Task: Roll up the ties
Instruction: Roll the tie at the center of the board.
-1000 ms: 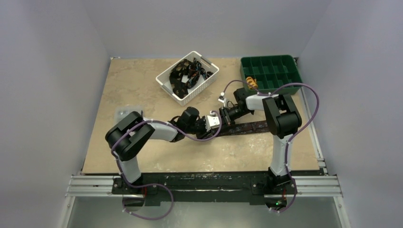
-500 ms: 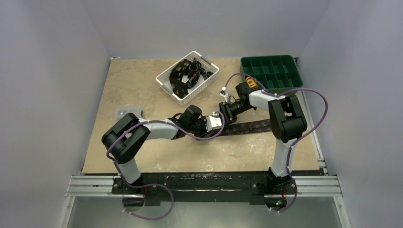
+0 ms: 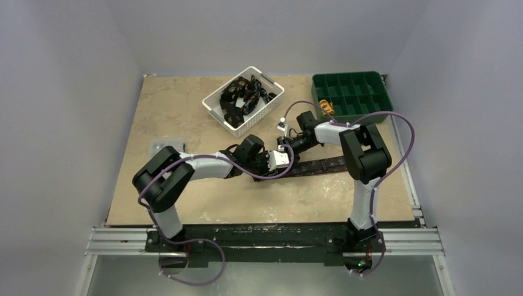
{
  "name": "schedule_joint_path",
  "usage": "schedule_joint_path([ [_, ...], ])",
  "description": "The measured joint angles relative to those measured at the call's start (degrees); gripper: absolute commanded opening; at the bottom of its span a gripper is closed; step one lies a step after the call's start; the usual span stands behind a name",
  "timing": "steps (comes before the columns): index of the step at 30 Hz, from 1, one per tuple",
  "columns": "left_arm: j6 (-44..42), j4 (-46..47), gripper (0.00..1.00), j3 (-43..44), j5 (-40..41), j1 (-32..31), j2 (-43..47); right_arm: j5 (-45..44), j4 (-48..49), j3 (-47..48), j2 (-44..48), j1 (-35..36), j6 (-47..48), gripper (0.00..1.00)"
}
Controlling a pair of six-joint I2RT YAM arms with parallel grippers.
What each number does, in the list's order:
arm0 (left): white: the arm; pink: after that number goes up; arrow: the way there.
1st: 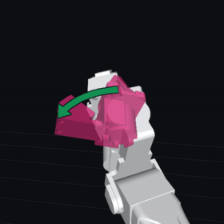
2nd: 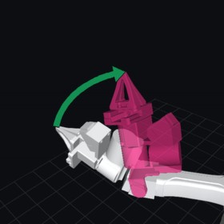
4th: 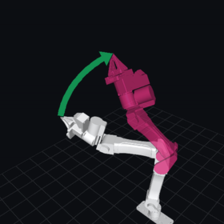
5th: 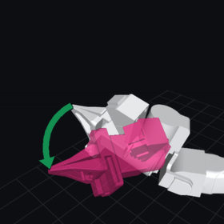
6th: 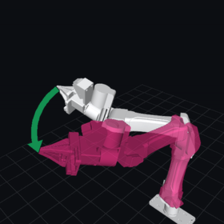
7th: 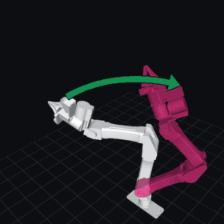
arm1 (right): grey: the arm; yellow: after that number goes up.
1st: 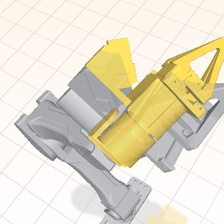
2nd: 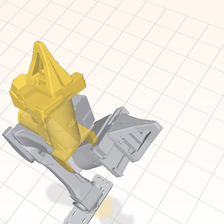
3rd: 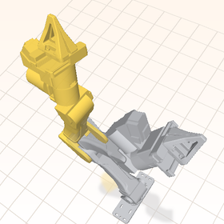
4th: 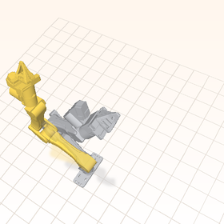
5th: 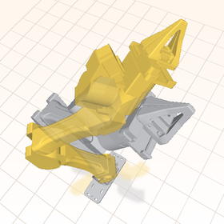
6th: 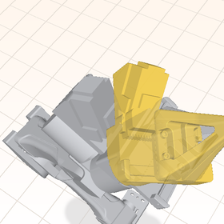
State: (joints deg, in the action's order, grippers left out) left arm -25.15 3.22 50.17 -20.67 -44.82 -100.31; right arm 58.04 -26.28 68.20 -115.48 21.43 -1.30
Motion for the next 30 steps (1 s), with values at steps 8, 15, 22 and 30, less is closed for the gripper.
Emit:
schedule_joint_path([
  [8, 0.0, -2.08, 0.33, 1.4, 0.13, -0.26, -0.52, 0.37, -2.73, 1.29, -1.29, -0.17, 1.92, 0.52],
  [15, 0.02, -2.16, 0.34, 1.51, 0.15, -0.28, -0.61, 1.53, -3.98, 1.31, -1.25, -0.11, 2.01, 0.33],
  [22, 0.07, -2.1, 0.49, 1.51, 0.17, -0.33, -0.61, 2.58, -3.72, 1.18, -1.14, 0.02, 1.7, 0.0],
  [30, 3.82, 4.26, 0.68, -1.57, -2.6, 1.42, -0.37, 0.94, -5.57, 1.18, -1.18, -0.28, 5.11, 0.0],
])
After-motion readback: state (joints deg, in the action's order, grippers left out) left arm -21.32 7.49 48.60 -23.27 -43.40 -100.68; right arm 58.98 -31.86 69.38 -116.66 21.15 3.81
